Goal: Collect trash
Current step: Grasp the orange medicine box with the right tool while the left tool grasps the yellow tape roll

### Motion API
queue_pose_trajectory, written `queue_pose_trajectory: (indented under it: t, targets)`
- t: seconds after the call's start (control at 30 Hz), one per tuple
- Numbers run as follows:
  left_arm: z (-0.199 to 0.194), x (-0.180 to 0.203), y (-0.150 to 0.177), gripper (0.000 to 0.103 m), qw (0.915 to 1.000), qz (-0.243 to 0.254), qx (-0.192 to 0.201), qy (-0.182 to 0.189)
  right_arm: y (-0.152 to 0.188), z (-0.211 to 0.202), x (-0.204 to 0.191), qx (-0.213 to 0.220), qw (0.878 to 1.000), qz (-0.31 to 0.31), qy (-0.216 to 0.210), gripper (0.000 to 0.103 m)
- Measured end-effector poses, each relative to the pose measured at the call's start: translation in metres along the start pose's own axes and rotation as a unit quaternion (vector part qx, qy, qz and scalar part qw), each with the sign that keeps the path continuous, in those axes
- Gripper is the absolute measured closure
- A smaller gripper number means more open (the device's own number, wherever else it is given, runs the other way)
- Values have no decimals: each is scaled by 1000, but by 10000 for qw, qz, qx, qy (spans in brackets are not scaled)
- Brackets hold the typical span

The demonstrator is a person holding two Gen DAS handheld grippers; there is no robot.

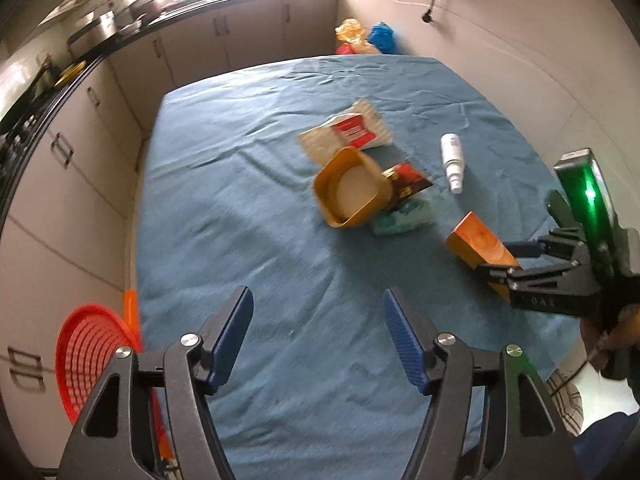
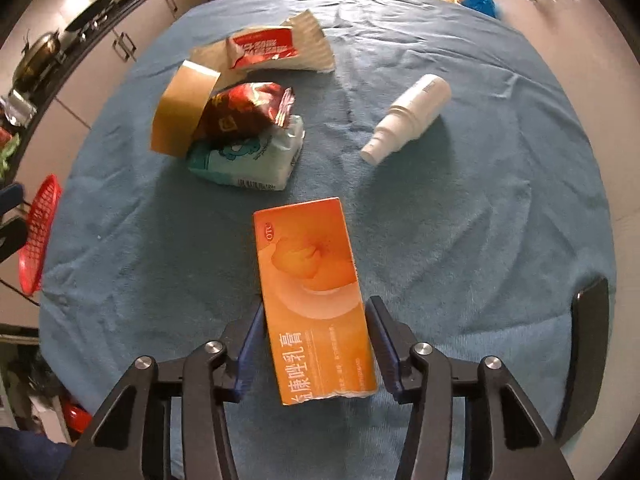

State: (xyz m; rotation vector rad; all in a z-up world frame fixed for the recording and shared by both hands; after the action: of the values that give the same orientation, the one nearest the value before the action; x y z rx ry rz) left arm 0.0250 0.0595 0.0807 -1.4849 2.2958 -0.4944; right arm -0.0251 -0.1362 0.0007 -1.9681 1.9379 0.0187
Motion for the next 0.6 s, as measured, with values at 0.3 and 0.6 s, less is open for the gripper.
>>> queue_pose_trajectory:
  t: [0.3,0.6]
  targets:
    - [40,37,-44,37,9994,262,116,178,9,-32,27,291,9978,549,-251,49]
    - [90,42,-72,77,9986,59,-294,445,14,-42,30,400,9962,696,-351,49]
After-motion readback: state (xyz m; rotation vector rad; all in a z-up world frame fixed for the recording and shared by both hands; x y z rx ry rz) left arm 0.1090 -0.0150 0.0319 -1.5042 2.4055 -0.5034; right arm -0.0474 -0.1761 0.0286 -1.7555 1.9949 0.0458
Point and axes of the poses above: each gripper's, at about its wrist camera, not at the fingertips, and z roughly the way its jaws point, x to its right, y to its underside, the point moved 3 cm from there along z, roughly the way its jaws point, and after that the axes turned 8 degrees about -y, right-handed, at the moved point
